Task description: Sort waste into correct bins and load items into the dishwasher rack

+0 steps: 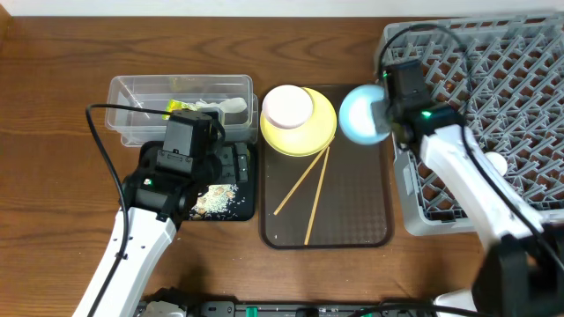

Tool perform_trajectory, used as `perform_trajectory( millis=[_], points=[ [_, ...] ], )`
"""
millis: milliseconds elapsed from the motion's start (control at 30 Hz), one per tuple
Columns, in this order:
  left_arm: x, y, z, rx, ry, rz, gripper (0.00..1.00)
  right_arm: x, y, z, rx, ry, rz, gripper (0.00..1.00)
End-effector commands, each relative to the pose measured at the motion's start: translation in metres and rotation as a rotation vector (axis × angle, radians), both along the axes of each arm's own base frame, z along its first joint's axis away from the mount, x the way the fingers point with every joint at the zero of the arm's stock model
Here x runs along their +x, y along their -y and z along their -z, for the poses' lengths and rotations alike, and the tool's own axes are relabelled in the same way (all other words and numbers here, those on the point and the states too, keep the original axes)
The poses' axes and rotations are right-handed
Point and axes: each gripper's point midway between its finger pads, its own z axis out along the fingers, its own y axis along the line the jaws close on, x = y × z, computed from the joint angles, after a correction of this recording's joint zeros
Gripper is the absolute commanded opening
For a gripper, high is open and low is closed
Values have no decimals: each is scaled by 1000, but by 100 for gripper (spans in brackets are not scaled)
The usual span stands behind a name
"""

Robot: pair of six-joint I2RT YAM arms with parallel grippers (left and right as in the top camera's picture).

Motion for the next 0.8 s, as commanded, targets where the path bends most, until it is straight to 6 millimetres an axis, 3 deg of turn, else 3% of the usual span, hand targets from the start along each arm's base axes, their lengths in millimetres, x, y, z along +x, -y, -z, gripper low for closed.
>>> perform_trajectory(
  millis=[0, 133, 367, 500, 767],
  points=[
    [0, -3, 4, 12, -8, -6, 88, 10, 51, -53, -155, 189, 205, 1],
    [0, -3, 4, 12, -8, -6, 88, 31, 79, -102, -358, 366, 273, 1],
    [0, -3, 4, 12, -8, -6, 88, 73, 106, -137, -521, 549, 282, 1],
    [0, -3, 4, 12, -8, -6, 88, 89, 121, -131, -567, 596, 311, 1],
    [0, -3, 4, 12, -8, -6, 88, 116, 134, -83, -620, 595, 325, 1]
  ],
)
